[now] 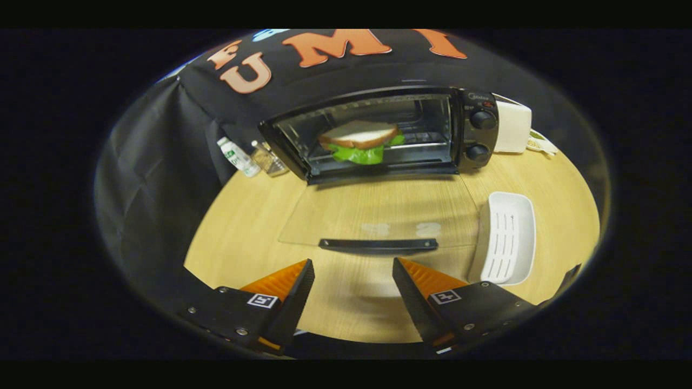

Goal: Open the toaster oven, put the food inside, and close the toaster oven door.

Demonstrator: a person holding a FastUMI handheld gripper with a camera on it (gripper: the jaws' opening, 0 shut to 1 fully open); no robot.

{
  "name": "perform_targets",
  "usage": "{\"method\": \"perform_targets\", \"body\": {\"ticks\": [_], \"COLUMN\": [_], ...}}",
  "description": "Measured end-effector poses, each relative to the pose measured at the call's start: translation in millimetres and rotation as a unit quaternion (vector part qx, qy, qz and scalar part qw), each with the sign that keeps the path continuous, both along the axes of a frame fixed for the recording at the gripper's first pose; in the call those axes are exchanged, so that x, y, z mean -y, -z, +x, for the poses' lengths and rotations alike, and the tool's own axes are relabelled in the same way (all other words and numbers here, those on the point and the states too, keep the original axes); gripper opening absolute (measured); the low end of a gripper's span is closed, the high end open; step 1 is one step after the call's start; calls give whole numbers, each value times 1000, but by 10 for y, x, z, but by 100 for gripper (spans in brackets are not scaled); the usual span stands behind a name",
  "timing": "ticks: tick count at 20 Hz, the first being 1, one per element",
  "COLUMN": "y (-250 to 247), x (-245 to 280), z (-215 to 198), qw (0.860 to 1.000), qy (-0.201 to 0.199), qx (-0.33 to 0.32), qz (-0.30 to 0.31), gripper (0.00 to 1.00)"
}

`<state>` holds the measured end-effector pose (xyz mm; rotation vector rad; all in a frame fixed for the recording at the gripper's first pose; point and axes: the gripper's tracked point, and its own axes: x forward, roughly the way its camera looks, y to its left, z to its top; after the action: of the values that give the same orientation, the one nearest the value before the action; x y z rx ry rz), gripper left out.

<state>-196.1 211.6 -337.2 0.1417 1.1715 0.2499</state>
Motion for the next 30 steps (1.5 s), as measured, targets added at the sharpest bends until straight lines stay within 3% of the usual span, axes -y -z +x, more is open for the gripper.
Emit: {"method": "perform_targets", "body": {"ticks": [4,17,24,30], "y": [243,486,-130,-279], "x": [12,-48,-112,-73], "z": [-98,191,696,1220], "qw": [999,997,998,995], "qy": [11,52,27,58], "qx": [-41,-50,63,85], "qz": [-9,-14,-16,-7], "gripper": [87,84,84,84]}}
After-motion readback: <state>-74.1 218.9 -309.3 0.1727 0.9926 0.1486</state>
